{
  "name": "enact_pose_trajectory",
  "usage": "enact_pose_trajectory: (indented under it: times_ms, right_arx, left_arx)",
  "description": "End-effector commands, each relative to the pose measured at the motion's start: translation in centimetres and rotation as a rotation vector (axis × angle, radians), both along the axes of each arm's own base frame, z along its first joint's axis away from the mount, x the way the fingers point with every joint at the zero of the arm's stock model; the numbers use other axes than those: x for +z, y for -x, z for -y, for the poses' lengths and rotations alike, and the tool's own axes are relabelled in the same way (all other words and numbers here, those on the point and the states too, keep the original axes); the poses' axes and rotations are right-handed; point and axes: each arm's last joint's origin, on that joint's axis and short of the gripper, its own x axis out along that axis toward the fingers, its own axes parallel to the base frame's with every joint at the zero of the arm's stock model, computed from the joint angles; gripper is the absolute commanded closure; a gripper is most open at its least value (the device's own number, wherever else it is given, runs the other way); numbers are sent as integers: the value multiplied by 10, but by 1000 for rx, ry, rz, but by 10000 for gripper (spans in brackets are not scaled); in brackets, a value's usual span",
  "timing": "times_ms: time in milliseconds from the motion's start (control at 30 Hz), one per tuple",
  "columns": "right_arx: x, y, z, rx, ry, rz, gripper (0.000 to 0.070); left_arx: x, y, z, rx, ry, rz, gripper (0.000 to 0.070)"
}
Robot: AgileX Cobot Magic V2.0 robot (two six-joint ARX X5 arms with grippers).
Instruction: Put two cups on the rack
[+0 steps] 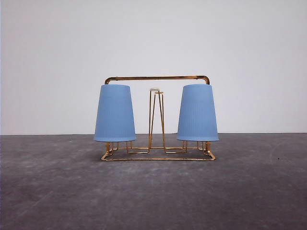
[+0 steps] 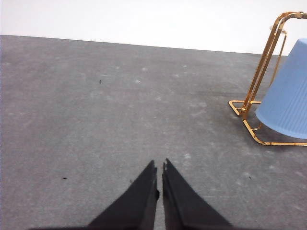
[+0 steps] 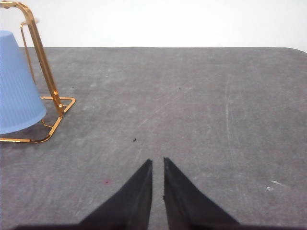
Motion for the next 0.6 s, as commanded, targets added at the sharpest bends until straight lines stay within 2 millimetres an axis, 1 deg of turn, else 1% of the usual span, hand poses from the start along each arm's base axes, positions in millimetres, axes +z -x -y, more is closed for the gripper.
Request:
enact_pose_trajectory:
  times_ms: [0,567]
  right_arx:
    - [0,0,0,-2,-16,4,660]
    - [0,0,0,-2,-16,4,660]
  left_arx:
    - [-6,-1,0,-4,-10,-19,700]
    - [-6,-1,0,-4,-10,-18,700]
